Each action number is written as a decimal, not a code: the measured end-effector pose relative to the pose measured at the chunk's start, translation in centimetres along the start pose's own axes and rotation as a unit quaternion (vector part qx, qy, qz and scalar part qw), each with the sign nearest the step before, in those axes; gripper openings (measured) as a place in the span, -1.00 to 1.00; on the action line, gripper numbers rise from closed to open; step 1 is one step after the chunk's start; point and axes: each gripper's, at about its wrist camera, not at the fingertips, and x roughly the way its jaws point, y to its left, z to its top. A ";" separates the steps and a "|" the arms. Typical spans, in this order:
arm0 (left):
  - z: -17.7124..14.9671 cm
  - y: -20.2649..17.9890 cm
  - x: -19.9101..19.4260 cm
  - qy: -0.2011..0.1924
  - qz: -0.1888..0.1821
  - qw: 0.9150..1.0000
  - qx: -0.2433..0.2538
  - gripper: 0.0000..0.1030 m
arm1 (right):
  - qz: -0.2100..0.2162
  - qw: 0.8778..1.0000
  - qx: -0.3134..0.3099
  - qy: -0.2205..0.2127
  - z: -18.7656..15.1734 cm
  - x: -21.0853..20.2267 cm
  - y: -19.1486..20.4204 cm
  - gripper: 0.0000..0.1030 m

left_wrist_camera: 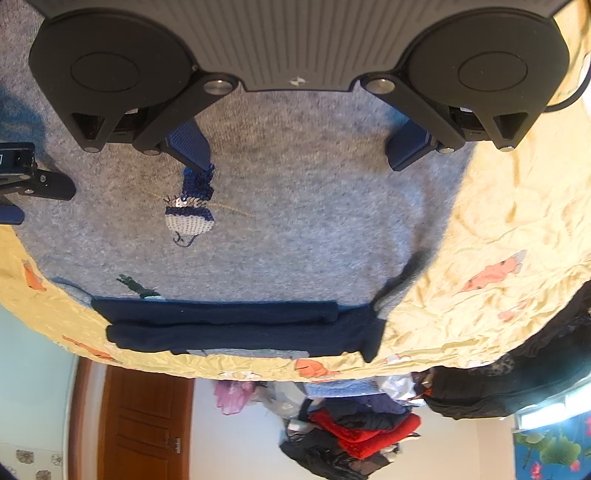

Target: Fold small clothes

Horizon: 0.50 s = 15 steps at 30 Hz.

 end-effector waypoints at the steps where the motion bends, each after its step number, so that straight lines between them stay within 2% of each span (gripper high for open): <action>1: -0.2 -0.2 -0.3 0.003 0.005 1.000 0.000 1.00 | 0.001 1.000 0.001 0.000 0.0 0.0 0.0 1.00; 6: -1.5 -0.3 -2.3 0.017 -0.014 1.000 -0.002 1.00 | 0.001 1.000 0.001 -0.001 -0.1 -0.2 -0.1 1.00; 11: -2.8 -0.1 -2.8 -0.004 -0.021 1.000 0.005 1.00 | -0.010 1.000 0.010 0.002 -0.3 -0.8 0.1 0.99; 15: -2.8 -0.2 -2.7 -0.006 -0.022 1.000 0.005 1.00 | 0.005 1.000 -0.005 0.016 -1.9 -3.2 1.1 0.99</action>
